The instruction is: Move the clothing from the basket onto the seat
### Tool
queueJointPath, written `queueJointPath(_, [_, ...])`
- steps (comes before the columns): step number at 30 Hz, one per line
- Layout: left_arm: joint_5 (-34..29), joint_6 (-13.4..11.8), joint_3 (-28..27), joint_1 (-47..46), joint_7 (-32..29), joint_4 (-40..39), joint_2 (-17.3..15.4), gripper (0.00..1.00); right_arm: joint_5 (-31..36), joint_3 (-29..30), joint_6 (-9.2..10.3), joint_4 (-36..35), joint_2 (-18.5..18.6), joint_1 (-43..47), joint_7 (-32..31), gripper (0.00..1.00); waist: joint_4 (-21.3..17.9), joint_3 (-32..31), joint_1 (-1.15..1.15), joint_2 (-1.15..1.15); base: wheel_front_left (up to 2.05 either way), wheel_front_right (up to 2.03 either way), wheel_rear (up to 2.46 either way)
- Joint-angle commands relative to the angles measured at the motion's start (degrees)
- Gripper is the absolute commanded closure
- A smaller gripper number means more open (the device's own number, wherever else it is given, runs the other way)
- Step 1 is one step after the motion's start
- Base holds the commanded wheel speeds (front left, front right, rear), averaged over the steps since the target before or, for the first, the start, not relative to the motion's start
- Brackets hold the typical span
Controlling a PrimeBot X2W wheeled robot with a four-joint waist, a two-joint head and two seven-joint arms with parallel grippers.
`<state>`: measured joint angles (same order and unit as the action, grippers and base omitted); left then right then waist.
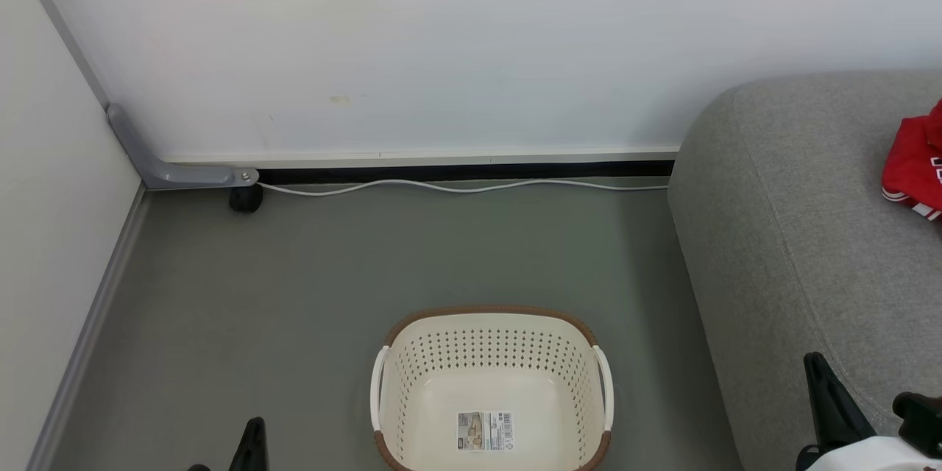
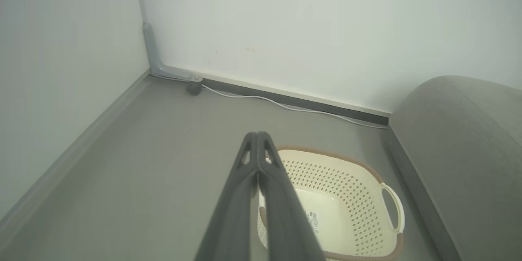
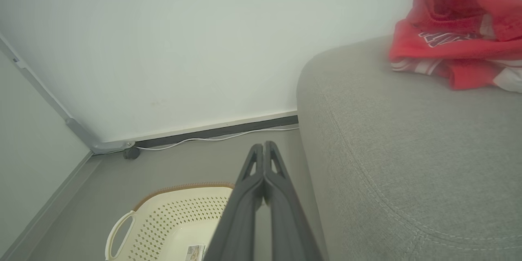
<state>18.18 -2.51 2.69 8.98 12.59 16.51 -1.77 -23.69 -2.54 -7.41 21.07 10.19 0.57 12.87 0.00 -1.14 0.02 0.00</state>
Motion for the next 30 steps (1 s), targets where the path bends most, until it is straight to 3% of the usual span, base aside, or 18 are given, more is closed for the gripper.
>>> queueJointPath(1, [1.9, 0.6, -0.8, -2.2, -0.3, -1.5, -0.5, 1.0, -1.9, 0.6, -0.01, -1.8, 0.7, -2.0, -0.5, 1.0, 0.0, 0.0, -0.01, 0.0, 0.0, 0.0, 0.0])
queueJointPath(30, [20.0, 2.9, -2.9, -5.4, -5.0, -1.7, -0.7, 1.0, -18.6, 2.7, -0.03, -3.1, -1.3, -3.2, -5.2, 1.0, 0.0, 0.4, -0.02, 0.0, 0.0, 0.0, 0.0])
